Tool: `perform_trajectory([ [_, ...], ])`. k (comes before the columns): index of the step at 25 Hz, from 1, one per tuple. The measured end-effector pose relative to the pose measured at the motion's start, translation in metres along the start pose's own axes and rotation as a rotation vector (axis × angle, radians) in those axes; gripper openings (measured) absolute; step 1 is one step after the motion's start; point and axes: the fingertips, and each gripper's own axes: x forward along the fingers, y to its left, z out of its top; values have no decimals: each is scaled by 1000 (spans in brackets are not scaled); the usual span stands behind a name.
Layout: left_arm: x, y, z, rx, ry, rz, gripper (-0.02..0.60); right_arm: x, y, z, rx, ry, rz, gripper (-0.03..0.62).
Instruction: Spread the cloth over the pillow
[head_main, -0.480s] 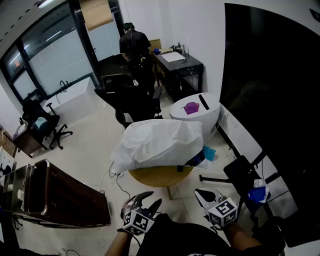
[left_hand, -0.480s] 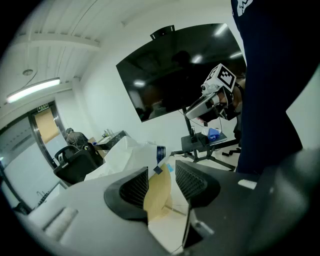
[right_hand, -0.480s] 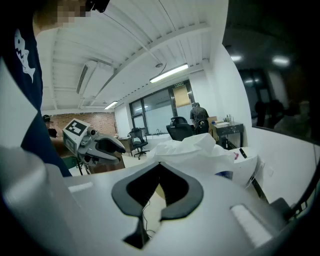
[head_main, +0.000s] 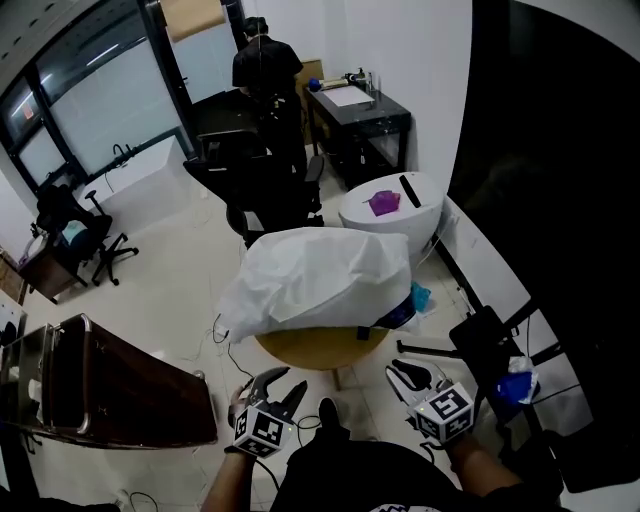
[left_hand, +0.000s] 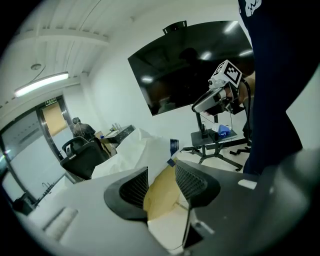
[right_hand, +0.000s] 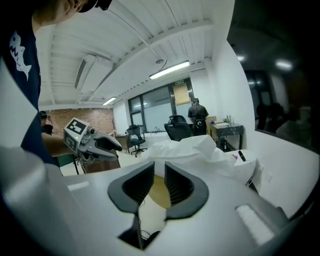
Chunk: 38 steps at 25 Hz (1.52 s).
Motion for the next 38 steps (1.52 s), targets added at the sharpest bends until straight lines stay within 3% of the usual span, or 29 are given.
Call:
perform_trajectory([
  [9,42,79,-50,8,86,41,212,52,-31,12,-66,61,-42,120],
  [15,78,131,-86,12,169,24,266,97,-60,17,-136,138,-80,144],
  [23,124,191,-114,26,210,17,268,151,-95,37,-171,197,-152,152],
  [31,168,207,-121,83,206,-104,289,184,-120,46,-205,251,-238,166],
  [38,193,210,-149,113,285,-156,290,200,-134,34,-295,348,-259,179],
])
